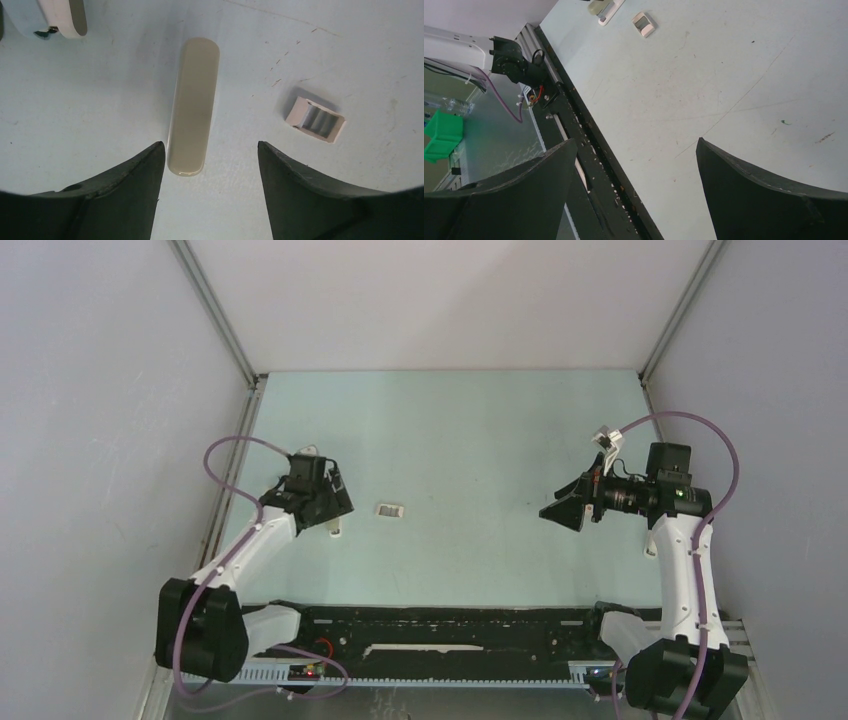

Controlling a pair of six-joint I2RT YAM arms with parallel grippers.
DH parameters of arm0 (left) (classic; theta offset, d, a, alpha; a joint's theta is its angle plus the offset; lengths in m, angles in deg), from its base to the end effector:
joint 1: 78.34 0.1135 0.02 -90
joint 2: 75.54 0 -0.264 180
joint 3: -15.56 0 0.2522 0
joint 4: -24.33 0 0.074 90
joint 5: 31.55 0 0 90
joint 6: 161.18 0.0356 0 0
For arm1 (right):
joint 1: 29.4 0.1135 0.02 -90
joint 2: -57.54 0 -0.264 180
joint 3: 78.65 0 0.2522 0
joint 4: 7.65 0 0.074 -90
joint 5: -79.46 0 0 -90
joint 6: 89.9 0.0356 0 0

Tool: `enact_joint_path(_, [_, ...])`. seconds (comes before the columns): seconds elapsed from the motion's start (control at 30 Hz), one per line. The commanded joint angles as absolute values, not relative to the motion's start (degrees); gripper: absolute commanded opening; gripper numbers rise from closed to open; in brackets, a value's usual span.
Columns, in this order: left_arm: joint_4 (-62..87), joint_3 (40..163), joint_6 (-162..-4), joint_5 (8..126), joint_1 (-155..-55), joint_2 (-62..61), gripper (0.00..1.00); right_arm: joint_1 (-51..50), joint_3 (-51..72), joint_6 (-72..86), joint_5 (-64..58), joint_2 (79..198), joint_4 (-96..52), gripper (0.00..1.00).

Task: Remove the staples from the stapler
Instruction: Pick up the stapler from the center of the board.

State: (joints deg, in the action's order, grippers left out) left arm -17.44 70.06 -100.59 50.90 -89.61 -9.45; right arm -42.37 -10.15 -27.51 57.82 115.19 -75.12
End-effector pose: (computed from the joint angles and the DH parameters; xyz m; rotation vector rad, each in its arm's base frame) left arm 0.2219 -0.0394 0.2165 -0.4471 2.4551 -0.1328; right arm 0.1773 -0.0069 0.3112 -0.6574 1.9278 1.0638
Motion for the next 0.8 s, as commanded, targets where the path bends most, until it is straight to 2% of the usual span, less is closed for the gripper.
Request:
enact_joint_path(0.0, [-17.7, 73.6, -99.0, 47.7, -90.8, -6.7, 0.72, -42.0, -10.5, -26.9, 57.9, 115.0, -73.8, 1.0])
enact_joint_path(0.43, [-20.0, 75.5, -97.8, 43.0, -92.9, -1.6, 0.54, -41.9, -10.9, -26.8, 57.6, 114.9, -73.6, 1.0])
enact_joint_path(0.77, [-20.3, 76.3, -97.5, 42.1, -93.3, -1.6, 0.54, -41.9, -10.9, -26.9, 57.6, 114.9, -73.7, 1.0])
